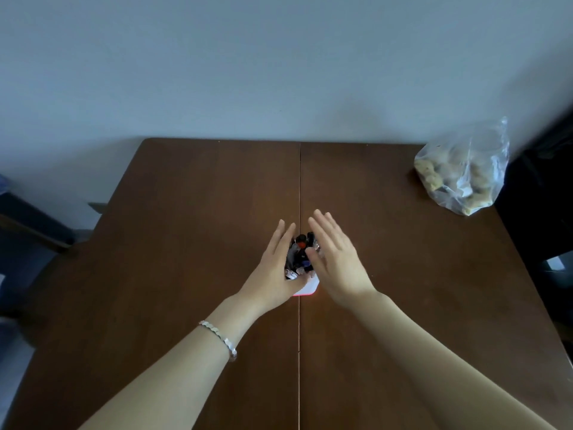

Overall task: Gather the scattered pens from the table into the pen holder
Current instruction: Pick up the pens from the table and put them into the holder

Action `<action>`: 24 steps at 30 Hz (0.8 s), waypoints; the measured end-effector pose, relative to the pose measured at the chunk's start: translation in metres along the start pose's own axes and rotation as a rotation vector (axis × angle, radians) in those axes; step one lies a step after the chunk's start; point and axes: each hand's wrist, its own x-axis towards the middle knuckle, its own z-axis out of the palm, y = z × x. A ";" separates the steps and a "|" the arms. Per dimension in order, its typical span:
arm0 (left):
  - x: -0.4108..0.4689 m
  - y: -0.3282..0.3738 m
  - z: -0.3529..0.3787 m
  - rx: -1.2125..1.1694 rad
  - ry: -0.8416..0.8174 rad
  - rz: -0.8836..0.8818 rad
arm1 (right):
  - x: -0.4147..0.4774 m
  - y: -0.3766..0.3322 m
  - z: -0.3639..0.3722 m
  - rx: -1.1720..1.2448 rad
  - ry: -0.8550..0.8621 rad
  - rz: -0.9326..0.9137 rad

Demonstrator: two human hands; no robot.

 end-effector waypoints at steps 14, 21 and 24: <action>0.002 -0.015 0.007 0.464 0.019 0.154 | -0.015 0.000 0.021 -0.147 -0.164 0.106; -0.008 -0.015 -0.009 0.031 -0.019 0.000 | -0.019 0.027 0.001 0.669 -0.093 0.376; -0.009 -0.022 -0.004 -0.294 0.040 -0.263 | -0.023 0.042 0.009 0.539 -0.237 0.431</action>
